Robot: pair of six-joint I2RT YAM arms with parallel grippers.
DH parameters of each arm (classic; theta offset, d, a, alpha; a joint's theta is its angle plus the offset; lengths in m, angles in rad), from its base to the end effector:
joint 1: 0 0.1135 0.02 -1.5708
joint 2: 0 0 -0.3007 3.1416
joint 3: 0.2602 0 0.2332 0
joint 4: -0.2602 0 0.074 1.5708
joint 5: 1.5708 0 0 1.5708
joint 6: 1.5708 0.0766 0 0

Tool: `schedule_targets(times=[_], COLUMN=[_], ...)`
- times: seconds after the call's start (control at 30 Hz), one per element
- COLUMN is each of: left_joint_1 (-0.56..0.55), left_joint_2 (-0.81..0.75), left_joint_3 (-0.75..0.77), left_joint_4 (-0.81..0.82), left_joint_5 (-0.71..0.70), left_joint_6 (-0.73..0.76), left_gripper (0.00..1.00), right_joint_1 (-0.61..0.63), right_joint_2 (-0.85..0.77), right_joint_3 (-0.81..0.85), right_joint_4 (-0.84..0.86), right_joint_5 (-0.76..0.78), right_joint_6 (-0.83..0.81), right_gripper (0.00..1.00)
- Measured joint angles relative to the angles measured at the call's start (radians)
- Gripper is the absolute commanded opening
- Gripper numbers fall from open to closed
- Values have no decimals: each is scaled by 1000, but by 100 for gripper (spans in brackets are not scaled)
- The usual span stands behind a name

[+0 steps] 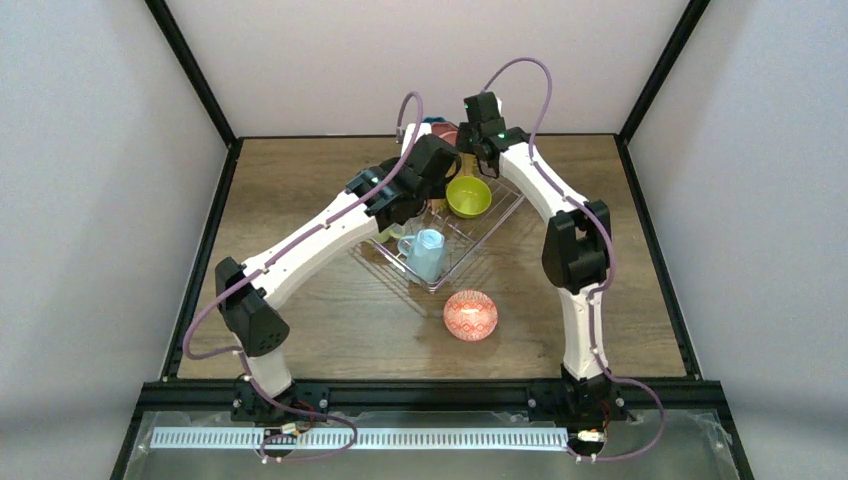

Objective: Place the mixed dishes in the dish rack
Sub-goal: Place the bowl on the dish rack.

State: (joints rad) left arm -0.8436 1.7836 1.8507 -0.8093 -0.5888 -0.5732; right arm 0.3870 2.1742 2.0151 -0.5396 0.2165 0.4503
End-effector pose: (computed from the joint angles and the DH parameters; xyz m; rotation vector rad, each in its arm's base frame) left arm 0.3016 -0.2749 0.3893 0.0058 2.1702 -0.1202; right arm 0.5031 0.1873 0.2889 0.1855 2.2503 0.2033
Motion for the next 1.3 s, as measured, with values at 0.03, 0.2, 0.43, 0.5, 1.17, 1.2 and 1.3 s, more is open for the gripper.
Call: schedule_targets(times=[0.03, 0.2, 0.43, 0.5, 1.17, 1.2, 1.3], left_joint_1=[0, 0, 0, 0, 0, 0, 0], left_joint_2=[0, 0, 0, 0, 0, 0, 0], left_joint_3=[0, 0, 0, 0, 0, 0, 0], left_joint_4=[0, 0, 0, 0, 0, 0, 0], left_joint_5=[0, 4, 12, 14, 20, 23, 32], left_joint_6=[0, -4, -11, -12, -18, -18, -16], left_gripper=[84, 84, 84, 84, 84, 84, 84], right_joint_1=[0, 0, 0, 0, 14, 20, 49], right_joint_2=[-4, -27, -55, -63, -145, -162, -211], right_joint_3=[-6, -32, -56, -60, -174, -197, -269], right_joint_4=[3, 13, 23, 25, 35, 34, 35], right_joint_5=[0, 0, 0, 0, -3, -2, 1], right_joint_6=[0, 0, 0, 0, -32, -42, -82], right_gripper=[69, 69, 70, 70, 69, 69, 69])
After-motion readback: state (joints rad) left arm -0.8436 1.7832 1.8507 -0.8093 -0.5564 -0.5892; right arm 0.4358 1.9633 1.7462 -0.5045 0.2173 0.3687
